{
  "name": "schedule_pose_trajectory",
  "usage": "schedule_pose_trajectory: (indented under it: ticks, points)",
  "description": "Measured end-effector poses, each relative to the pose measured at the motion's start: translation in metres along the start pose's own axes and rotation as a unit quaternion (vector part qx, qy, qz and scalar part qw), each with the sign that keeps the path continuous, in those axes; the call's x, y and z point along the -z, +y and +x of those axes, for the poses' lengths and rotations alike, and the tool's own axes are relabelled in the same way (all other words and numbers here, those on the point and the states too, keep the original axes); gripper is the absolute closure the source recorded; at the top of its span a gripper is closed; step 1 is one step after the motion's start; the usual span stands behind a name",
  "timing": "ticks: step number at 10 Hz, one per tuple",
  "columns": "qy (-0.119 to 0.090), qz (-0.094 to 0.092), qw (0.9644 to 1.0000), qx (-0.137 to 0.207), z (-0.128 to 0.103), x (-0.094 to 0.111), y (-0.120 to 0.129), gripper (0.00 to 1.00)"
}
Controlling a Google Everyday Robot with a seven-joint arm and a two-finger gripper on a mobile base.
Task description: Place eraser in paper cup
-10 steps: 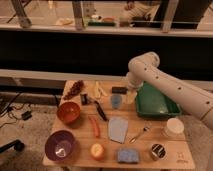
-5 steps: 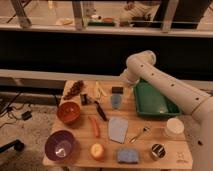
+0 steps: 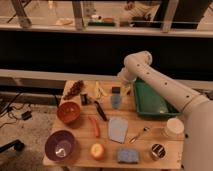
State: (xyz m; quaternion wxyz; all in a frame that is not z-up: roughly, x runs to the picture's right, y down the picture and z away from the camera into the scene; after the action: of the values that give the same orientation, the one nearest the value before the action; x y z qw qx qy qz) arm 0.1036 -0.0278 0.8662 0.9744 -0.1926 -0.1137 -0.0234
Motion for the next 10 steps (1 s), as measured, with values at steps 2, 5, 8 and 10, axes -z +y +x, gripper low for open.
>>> schedule_pose_trajectory:
  ticks: [2, 5, 8, 10]
  points:
    - [0.000, 0.006, 1.0000, -0.002, 0.002, -0.007, -0.011, 0.20]
    - [0.003, 0.017, 0.9998, 0.001, 0.001, -0.014, -0.027, 0.20]
    - [0.005, 0.019, 0.9998, 0.003, -0.001, -0.026, -0.032, 0.20]
    - [0.007, 0.023, 0.9997, -0.002, 0.003, -0.032, -0.033, 0.20]
